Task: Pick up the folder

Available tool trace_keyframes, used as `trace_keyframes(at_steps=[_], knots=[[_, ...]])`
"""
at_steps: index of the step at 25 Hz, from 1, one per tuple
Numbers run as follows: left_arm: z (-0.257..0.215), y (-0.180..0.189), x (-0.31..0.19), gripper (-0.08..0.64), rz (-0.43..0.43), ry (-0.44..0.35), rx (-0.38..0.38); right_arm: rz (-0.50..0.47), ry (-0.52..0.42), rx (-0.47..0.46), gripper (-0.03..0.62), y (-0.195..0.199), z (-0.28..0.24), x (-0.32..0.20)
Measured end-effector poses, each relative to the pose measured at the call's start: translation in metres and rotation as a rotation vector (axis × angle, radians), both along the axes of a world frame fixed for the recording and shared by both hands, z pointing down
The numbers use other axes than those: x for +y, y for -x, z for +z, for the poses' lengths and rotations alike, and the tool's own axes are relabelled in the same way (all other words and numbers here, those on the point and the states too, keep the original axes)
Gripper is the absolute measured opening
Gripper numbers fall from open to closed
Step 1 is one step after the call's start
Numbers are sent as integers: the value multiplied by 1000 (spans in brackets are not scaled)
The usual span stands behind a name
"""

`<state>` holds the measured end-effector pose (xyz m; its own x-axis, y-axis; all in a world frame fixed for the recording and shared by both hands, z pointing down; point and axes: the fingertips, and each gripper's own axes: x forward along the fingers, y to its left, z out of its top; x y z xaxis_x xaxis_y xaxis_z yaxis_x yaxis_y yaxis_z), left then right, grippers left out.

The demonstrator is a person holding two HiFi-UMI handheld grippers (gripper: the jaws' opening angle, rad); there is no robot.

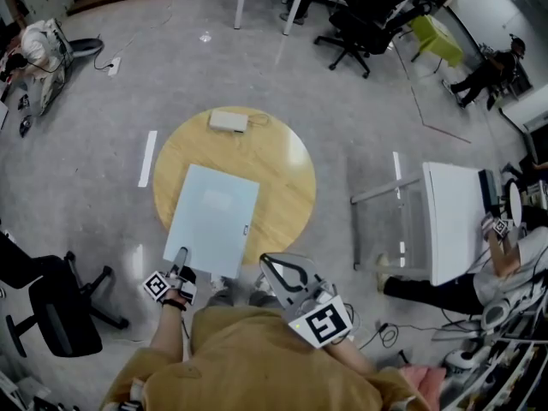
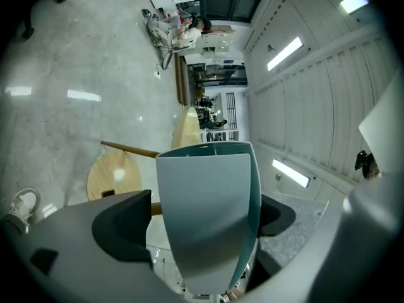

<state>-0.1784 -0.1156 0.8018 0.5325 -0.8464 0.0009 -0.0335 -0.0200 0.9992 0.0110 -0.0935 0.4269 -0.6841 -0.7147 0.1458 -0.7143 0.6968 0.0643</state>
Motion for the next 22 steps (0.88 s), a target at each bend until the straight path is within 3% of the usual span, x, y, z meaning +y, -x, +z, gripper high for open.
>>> trace_keyframes(at_steps=[2, 4, 7, 11, 15, 20, 22], knots=[[-4, -4, -5, 451, 3, -4, 25, -9, 18, 50, -3, -3, 5, 2], [-8, -9, -12, 451, 5, -9, 29, 5, 12, 24, -3, -5, 2, 0], [-12, -17, -21, 445, 29, -20, -21, -45, 72, 185, -3, -12, 24, 7], [-7, -22, -18, 393, 51, -13, -58, -4, 31, 56, -3, -12, 13, 1], [-6, -22, -17, 379, 34, 13, -56, -62, 90, 215, -3, -23, 34, 7], [-2, -24, -12, 377, 29, 28, -73, -75, 77, 197, -3, -27, 32, 8], [0, -22, -10, 377, 25, 29, -72, -58, 47, 131, -3, -25, 24, 6]])
